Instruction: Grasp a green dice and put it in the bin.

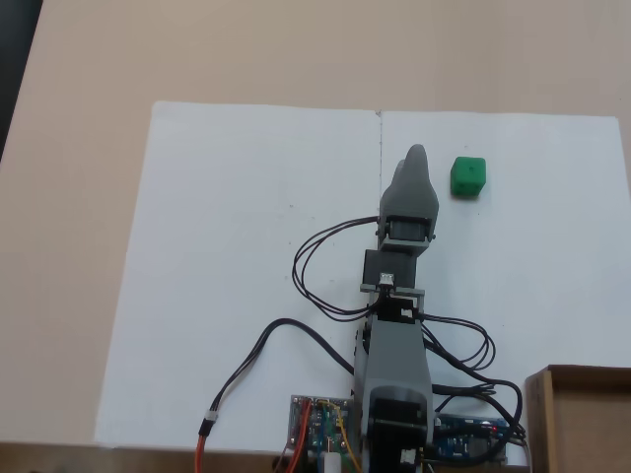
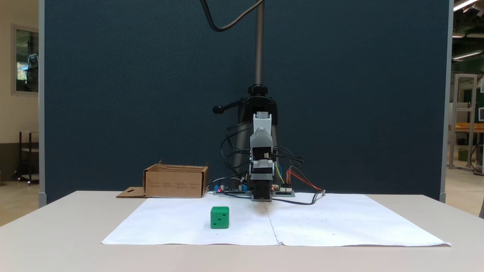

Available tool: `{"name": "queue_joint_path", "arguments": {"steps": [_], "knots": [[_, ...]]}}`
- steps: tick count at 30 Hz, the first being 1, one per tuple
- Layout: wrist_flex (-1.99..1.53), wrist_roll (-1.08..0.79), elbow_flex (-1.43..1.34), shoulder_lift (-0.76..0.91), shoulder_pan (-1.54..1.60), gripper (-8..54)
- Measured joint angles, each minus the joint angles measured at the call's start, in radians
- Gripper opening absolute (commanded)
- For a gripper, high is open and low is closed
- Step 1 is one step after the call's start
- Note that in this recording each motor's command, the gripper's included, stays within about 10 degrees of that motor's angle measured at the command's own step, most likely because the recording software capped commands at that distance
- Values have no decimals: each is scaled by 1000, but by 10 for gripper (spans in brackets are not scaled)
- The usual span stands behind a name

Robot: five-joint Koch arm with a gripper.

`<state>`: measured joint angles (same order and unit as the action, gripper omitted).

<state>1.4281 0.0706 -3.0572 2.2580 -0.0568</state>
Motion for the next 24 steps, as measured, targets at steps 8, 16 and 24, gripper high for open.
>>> {"name": "queue_joint_path", "arguments": {"steps": [8, 16, 24], "knots": [[-491, 0, 0, 0, 2, 446], [-896, 0, 2, 0, 0, 446], [-896, 0, 2, 0, 0, 446]]}}
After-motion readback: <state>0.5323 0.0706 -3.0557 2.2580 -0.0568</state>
